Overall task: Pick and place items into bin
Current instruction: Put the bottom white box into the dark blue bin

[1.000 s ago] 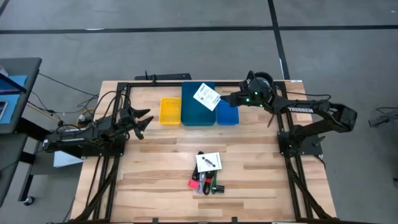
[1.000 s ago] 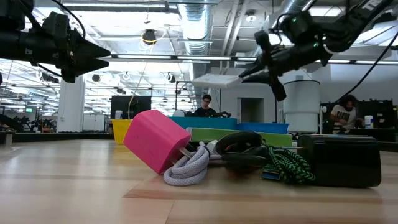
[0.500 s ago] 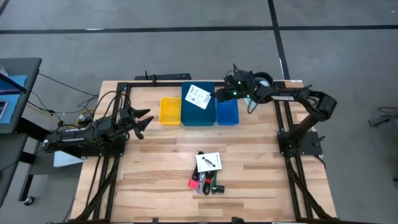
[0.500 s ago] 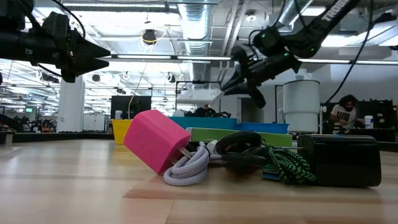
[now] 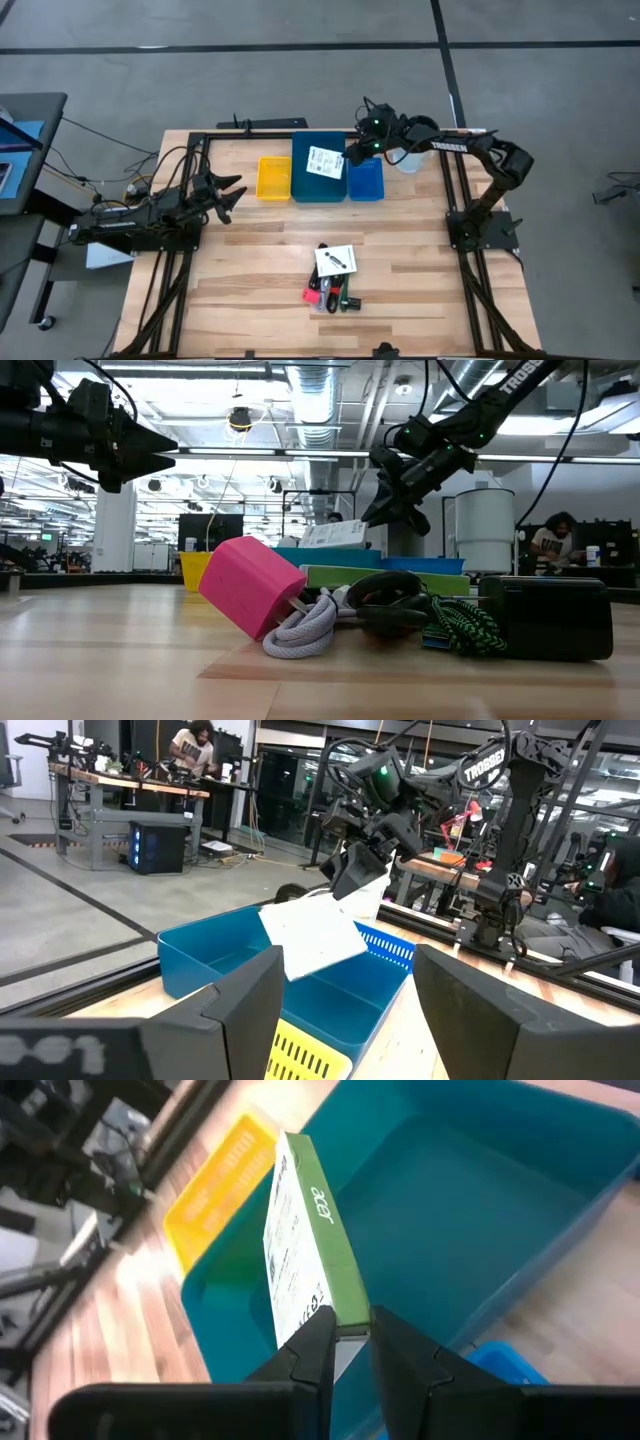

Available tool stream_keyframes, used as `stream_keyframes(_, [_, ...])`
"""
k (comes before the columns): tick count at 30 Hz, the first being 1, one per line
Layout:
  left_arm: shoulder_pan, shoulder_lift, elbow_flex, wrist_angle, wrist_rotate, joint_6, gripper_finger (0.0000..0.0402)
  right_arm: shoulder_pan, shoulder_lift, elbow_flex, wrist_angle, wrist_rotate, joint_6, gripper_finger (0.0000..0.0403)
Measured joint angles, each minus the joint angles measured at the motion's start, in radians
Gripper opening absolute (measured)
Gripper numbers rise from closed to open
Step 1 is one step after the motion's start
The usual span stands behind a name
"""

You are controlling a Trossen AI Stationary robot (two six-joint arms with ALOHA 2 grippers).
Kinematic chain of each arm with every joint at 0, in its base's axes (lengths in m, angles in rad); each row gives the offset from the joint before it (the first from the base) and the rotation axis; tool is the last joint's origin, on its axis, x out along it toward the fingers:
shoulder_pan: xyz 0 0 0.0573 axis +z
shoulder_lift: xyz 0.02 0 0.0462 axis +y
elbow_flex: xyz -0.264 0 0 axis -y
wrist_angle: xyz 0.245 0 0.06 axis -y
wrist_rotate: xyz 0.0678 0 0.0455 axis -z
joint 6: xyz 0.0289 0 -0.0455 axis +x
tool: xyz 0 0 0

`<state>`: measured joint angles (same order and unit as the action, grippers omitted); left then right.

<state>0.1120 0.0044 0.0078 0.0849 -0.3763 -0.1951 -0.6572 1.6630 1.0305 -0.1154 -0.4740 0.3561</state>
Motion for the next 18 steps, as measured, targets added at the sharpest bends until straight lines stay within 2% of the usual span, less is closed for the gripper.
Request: stream_keyframes(18, [0.0,0.0,0.0,0.0,0.0,0.0,0.0212,0.016,0.0,0.004,-0.011,-0.002,-0.077,0.0085])
